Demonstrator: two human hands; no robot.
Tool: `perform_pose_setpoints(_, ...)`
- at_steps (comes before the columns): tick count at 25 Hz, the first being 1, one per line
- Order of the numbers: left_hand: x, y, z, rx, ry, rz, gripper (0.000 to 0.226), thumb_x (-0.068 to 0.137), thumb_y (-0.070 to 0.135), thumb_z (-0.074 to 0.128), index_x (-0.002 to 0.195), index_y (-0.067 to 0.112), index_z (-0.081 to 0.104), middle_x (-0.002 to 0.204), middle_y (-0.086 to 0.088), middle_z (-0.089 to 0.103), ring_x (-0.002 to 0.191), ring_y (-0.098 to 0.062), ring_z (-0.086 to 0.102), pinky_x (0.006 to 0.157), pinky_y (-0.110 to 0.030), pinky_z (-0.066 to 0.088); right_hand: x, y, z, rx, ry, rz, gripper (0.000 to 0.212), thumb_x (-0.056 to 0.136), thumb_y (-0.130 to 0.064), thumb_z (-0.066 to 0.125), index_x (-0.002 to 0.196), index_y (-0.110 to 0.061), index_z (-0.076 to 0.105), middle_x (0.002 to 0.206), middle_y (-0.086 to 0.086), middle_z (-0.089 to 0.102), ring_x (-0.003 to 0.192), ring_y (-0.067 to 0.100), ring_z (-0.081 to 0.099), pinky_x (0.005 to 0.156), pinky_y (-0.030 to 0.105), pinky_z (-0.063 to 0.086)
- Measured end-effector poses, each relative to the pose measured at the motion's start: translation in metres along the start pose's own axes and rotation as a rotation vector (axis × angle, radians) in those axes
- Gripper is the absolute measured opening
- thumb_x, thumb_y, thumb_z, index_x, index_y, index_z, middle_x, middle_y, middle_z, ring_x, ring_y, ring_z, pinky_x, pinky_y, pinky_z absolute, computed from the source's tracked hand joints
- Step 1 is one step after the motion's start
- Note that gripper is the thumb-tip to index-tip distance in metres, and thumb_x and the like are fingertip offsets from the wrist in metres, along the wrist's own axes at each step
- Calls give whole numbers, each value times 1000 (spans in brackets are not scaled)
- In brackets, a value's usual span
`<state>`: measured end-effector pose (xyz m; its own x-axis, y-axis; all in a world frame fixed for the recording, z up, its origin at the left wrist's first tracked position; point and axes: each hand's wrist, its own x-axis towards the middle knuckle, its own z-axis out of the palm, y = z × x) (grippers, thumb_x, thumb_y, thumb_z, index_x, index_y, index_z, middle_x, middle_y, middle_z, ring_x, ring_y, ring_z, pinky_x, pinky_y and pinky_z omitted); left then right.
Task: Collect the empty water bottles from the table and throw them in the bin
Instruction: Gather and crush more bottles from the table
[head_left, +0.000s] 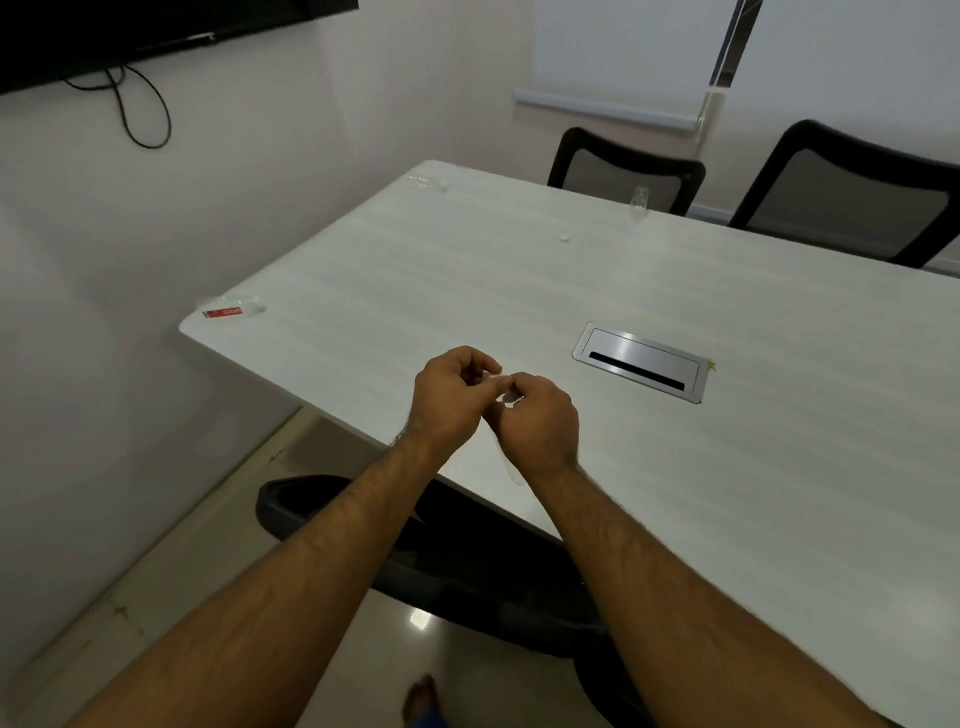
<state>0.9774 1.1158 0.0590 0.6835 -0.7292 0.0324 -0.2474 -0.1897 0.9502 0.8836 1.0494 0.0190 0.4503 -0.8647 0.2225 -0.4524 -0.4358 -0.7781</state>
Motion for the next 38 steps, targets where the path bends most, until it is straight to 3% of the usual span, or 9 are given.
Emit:
perform_pose_setpoints(8,8,-6,-92,-63,128,-69,11,77,18,81,82,14,72,80,-8,73,79,-22,71,67,-30,56,-12,-65,52,29,19,-129,51,75,-60,70,107,-20,69,97,-6,73,84,10,66,67,25,53)
perform_pose_setpoints(13,31,-18,-170,-205,255,-102,22,81,17,79,99,6,74,95,-8,75,89,-20,72,76,-26,58,-20,-105,109,93,-6,-187,58,78,-54,73,123,-20,62,111,-5,70,91,9,65,74,29,59)
perform_pose_setpoints(17,42,-35,-223,-462,246,-170,15,84,11,75,99,10,73,101,-10,75,94,-22,72,81,-26,58,-20,-151,156,164,13,-138,47,84,-56,67,118,-23,68,101,-14,71,86,5,64,73,23,55)
perform_pose_setpoints(20,56,-49,-270,-582,107,-237,13,86,6,71,99,9,73,99,-10,74,94,-23,71,88,-31,56,-18,-179,183,537,-226,32,29,87,-45,70,105,-22,72,88,-11,72,83,14,68,73,30,59)
perform_pose_setpoints(24,73,-66,-326,-672,-156,-270,16,91,9,65,106,8,72,107,-13,74,93,-22,71,85,-32,57,-11,-202,205,1072,-741,510,45,95,-44,58,119,-6,64,98,12,71,84,24,69,72,37,59)
perform_pose_setpoints(26,83,-77,-340,-627,-103,-263,18,92,10,64,108,8,72,107,-11,75,97,-22,72,84,-30,57,-3,-211,223,965,-746,558,54,91,-56,58,124,-13,62,107,12,71,90,24,69,72,38,60)
perform_pose_setpoints(29,105,-91,-344,-581,145,-292,12,90,10,68,100,10,74,104,-8,75,102,-27,71,87,-35,58,4,-224,256,569,-468,456,52,87,-65,56,122,-26,59,115,5,67,94,22,70,65,34,60)
perform_pose_setpoints(32,132,-99,-346,-586,176,-369,12,89,10,69,100,11,74,104,-6,75,100,-24,72,77,-33,59,14,-228,285,546,-342,318,49,82,-58,69,116,-23,61,110,9,67,83,23,72,58,38,62)
perform_pose_setpoints(38,200,-115,-374,-523,29,-308,14,90,16,67,101,16,76,107,-4,75,101,-19,67,88,-29,48,84,-220,316,1113,-882,708,56,87,-60,60,119,-14,64,87,7,62,65,16,63,52,26,55)
